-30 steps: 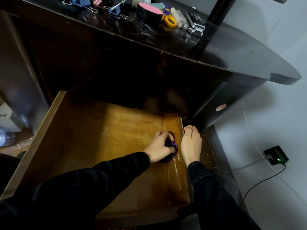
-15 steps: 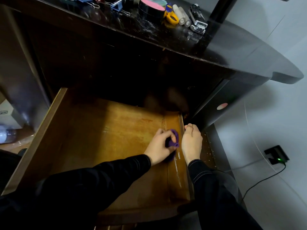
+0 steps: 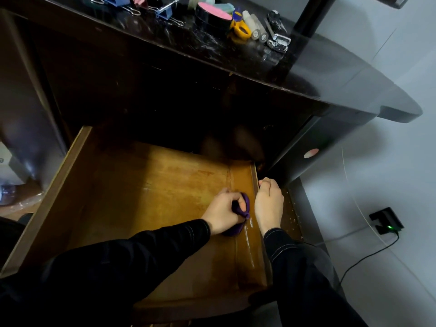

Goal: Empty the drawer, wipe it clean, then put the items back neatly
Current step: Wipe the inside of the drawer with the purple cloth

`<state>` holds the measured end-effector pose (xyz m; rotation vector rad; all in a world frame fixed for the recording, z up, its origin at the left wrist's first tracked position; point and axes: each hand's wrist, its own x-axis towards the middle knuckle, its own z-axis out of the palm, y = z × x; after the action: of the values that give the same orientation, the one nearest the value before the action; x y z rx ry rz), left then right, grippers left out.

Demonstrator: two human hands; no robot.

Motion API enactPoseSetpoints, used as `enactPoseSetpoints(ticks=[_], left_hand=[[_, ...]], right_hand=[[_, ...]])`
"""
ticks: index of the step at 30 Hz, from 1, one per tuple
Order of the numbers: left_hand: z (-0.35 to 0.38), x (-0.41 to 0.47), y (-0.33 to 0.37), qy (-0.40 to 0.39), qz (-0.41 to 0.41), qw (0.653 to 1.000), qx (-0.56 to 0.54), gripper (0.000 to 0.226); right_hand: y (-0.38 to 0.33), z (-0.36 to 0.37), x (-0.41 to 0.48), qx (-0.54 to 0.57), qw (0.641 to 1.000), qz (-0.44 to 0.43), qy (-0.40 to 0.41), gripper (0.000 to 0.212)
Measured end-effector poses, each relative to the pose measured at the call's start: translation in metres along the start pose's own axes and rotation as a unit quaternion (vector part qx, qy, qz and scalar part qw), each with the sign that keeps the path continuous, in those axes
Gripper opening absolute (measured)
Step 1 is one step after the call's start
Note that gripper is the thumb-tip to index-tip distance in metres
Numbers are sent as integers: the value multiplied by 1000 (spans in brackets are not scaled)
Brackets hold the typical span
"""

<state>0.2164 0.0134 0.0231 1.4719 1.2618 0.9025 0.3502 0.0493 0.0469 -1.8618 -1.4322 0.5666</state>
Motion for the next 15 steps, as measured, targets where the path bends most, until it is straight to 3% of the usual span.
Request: enactPoseSetpoints(ticks=[4,9,12,15], left_hand=[[10,-2,6,65,53,996,-19,29],[7,-8,-8,-24,-28,999,12,22],[0,-3,3,0,1,1000,-4,26],[-2,0,12,32,34,998,-31,30]], right_hand=[[1,1,1,0,1000,-2,0,37],[-2,0,-1,-5,1000,-2,-4,29],[1,-5,-6,-19,998,-30,-47,16],[13,-11,-19,20,993,-32,-111,24]])
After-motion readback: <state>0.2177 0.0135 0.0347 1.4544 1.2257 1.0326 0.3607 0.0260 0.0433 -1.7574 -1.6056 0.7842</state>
